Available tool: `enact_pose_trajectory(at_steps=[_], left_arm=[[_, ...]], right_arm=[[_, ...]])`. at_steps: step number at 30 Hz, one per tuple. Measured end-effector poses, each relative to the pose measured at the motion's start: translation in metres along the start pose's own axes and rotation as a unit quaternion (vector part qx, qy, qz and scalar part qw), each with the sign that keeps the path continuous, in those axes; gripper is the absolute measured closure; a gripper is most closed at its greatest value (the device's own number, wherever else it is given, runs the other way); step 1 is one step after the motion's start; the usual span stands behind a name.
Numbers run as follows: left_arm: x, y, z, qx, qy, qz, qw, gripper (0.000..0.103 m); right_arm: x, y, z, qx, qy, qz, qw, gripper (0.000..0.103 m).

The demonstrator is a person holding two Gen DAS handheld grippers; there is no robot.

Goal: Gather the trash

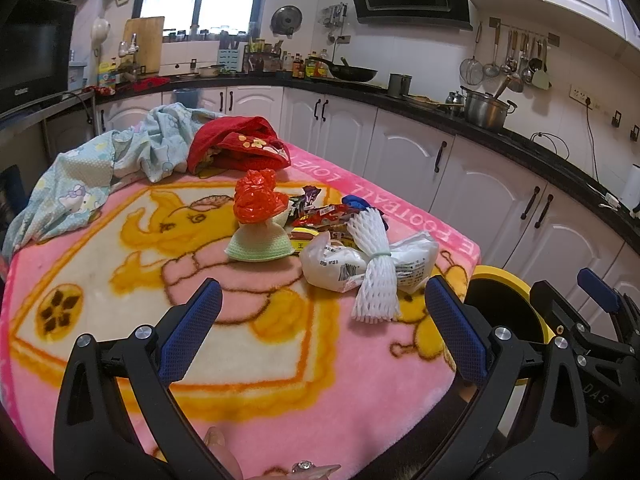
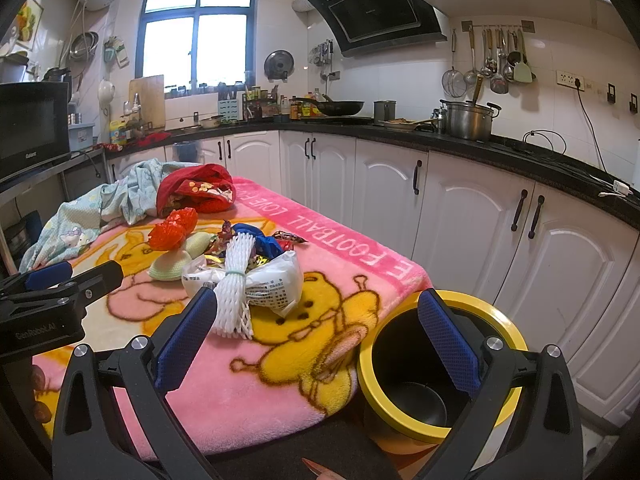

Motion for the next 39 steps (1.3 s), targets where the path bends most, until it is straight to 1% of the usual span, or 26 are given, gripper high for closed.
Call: enact_pose_trajectory(at_steps=[22,28,32,36,39], left_arm=[[0.0,0.0,0.0,0.002,0.001,-0.001,1.0,0.009],[-0.006,0.003,-0.006,0.002,0.004,0.001,1.0,0.009],[-0.01,0.0,0.0,0.001,0.014,0.004,0.9999,0.009],[-0.015,-0.007,0.022,-0.001,0.031,0.0,0.9995,0.009],[-0.023,-0.012,0.034,-0.011,0.041,-0.004,0.9991,0.009]], right_arm=[[-0.001,-0.001,0.0,0.0,0.001,0.0,1.0,0.006],[0.0,-0.001,0.001,-0.003,0.002,0.002,1.0,0.006],[-0.002,-0.005,0.005,-0.014,0.01,0.007,1.0,0.006],[-0.006,-0.013,0.017,-0.037,0.022,0.01,0.999,0.006],[-0.012,-0.018,0.032,-0.059,0.033,0.01,0.998,0.006]])
Point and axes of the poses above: each gripper's, at about its wrist camera, not at the fingertips, and y roughly against the way its jaws point, z to its left, x to its underside, the point moved 4 cm from there along -y, roughly the way its jaws point, and after that the axes turned 1 degree about x, right-handed, at the moved point
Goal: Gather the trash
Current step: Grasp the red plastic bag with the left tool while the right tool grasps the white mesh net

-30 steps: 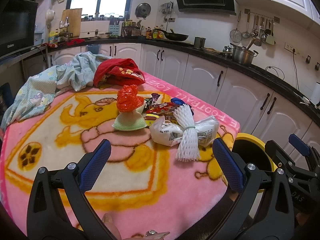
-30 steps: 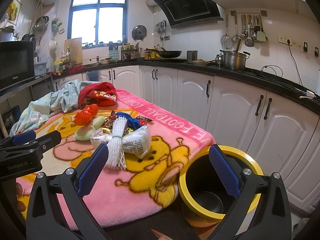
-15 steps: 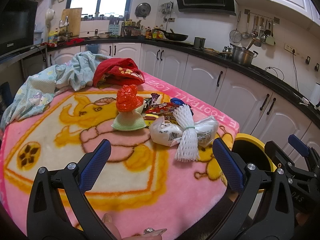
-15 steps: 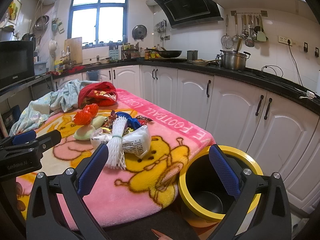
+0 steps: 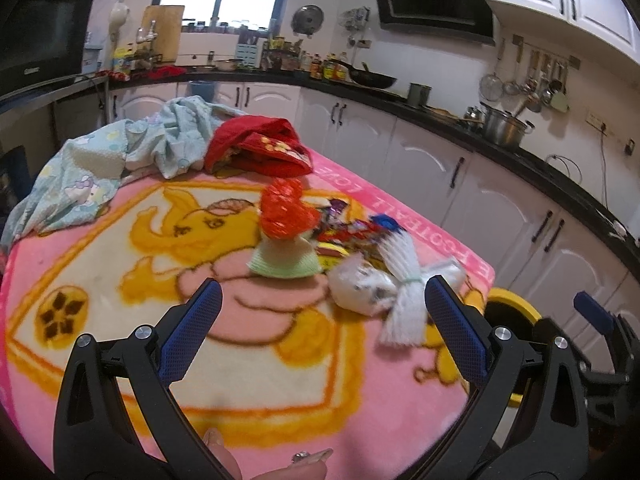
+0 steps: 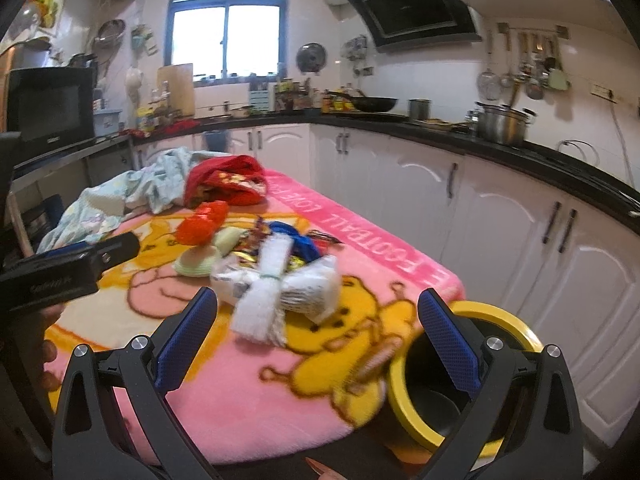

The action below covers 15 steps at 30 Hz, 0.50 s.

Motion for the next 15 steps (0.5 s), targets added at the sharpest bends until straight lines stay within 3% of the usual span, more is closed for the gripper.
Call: enact_pose_trajectory(at_steps=[7,15], left_arm=[[-0.027,-0.017,0.026,-0.022,0.005,-0.009,0.9997,0.009],[-0.048,-0.054,0.033,-0.036,-0.001,0.009,0.9993,0.009]], right_arm=[[-0.005,-0.033,0.027,-0.034,0.019,0.027,0.999,0.006],[-0.004,-0.065,0.045,-0.044,0.028,0.042,0.998,0.006]])
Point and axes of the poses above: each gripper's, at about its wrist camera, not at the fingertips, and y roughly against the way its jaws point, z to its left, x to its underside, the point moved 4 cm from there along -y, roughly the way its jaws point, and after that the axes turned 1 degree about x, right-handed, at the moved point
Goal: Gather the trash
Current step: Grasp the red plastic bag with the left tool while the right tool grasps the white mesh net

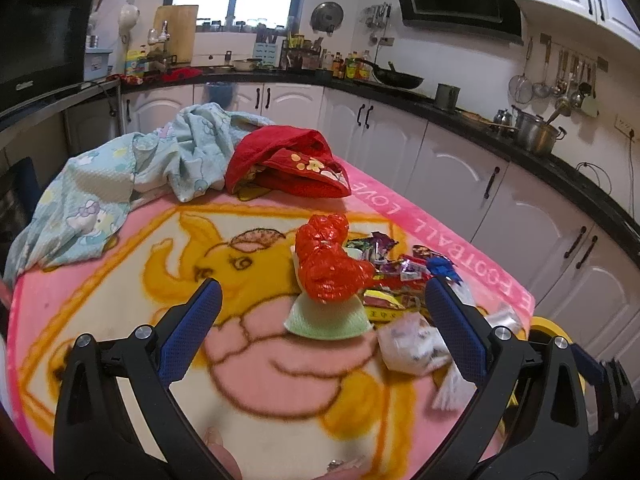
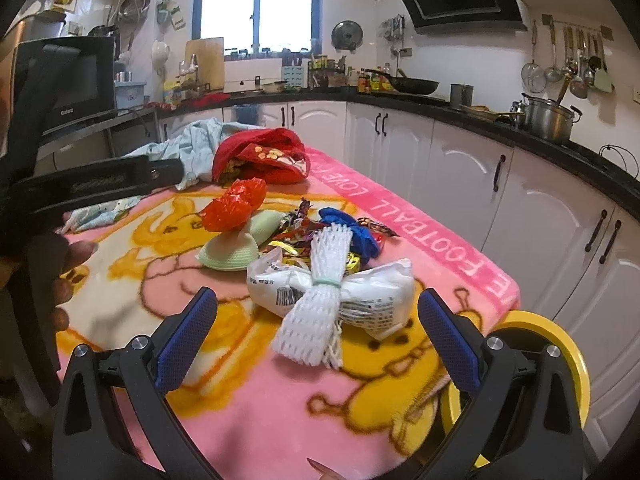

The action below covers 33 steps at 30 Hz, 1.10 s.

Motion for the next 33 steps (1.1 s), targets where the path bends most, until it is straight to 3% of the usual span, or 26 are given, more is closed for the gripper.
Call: enact_pose_trajectory(at_steps=[5,16,20,22,25,26,27,29,31,33], left_arm=[[-0.005,-0.025,-0.003,0.003,-0.001,0.019,0.9998,0.009],[-0.012,-0.101,-0.001,0.078,0.03,0.1,0.9914,0.01],[-0.011,-0.125,0.0,0.094,0.047,0.133,0.9856,0.01],[-0.009,-0.137,0.004,0.087,0.058,0.149,0.9832,0.016],[-0.001,-0.155,0.012,0.095,0.091,0.185,0.9739,0.026],[0.002,-0.16,0.013,0.101,0.099,0.195,0.9705,0.028],[0.006,-0.163,0.015,0.108,0.105,0.203,0.9675,0.035],[0.012,-0.167,0.018,0.111,0.109,0.212,0.9648,0.045],[0.015,-0.165,0.023,0.109,0.112,0.209,0.9654,0.062],[0.015,-0.163,0.028,0.115,0.119,0.207,0.9642,0.07]], right_arm=[[0.002,-0.017,0.003,0.001,-0.001,0.011,1.0,0.006],[0.014,-0.056,-0.002,-0.004,-0.045,0.058,0.997,0.007],[0.018,-0.065,0.0,-0.016,-0.048,0.074,0.996,0.021],[0.022,-0.071,0.0,-0.025,-0.055,0.087,0.994,0.028],[0.028,-0.08,-0.001,-0.037,-0.061,0.11,0.991,0.048],[0.031,-0.083,0.0,-0.042,-0.061,0.118,0.99,0.06],[0.034,-0.085,-0.001,-0.044,-0.059,0.126,0.989,0.069],[0.036,-0.086,-0.001,-0.047,-0.059,0.131,0.988,0.078],[0.037,-0.084,-0.003,-0.05,-0.059,0.128,0.989,0.082],[0.036,-0.08,-0.004,-0.057,-0.059,0.123,0.989,0.085]])
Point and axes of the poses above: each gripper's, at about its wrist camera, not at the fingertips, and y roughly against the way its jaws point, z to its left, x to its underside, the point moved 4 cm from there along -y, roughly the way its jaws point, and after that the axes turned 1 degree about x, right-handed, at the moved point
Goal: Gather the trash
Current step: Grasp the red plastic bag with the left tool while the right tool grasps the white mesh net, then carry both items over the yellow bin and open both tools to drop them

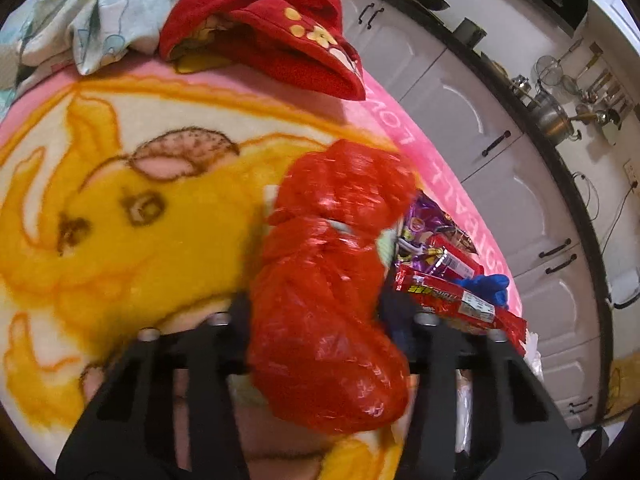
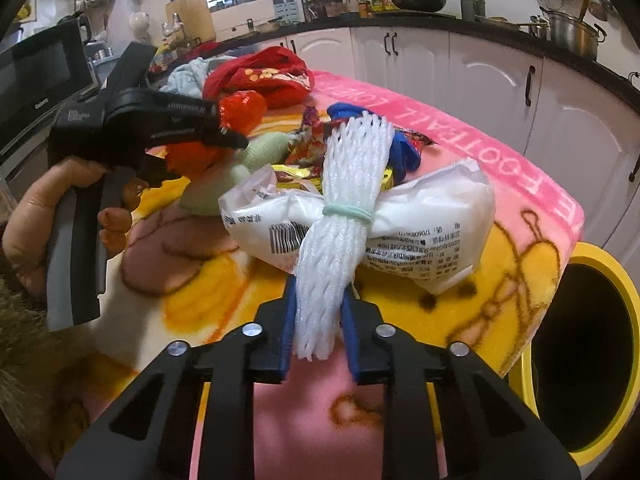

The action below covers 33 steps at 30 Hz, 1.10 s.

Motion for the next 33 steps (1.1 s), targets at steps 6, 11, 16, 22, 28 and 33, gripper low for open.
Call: enact_pose_trajectory(at_steps=[6,11,16,22,28,33], left_arm=[[0.0,0.028,0.002,-0.005,-0.016,-0.032,0.9994,0.075],[0.009,0.058,-0.028,-0.013,-0.071,-0.064,0.9954,0.076],[0.029,0.076,-0.067,0.004,-0.117,-0.086,0.9894,0.076],[0.051,0.077,-0.121,0.043,-0.164,-0.085,0.9819,0.076],[0.076,0.062,-0.179,0.079,-0.213,-0.066,0.9716,0.076],[0.098,0.042,-0.216,0.099,-0.246,-0.044,0.9632,0.076]], right_arm=[[-0.009,0.019,0.003,-0.021,0.011,-0.023,0.999,0.086],[-0.019,0.044,0.001,-0.029,0.027,-0.052,0.998,0.086],[-0.029,0.071,-0.024,-0.009,0.028,-0.08,0.996,0.086],[-0.03,0.096,-0.068,0.027,0.002,-0.093,0.995,0.086],[-0.022,0.112,-0.114,0.062,-0.027,-0.098,0.993,0.086],[-0.006,0.124,-0.156,0.098,-0.057,-0.092,0.989,0.086]])
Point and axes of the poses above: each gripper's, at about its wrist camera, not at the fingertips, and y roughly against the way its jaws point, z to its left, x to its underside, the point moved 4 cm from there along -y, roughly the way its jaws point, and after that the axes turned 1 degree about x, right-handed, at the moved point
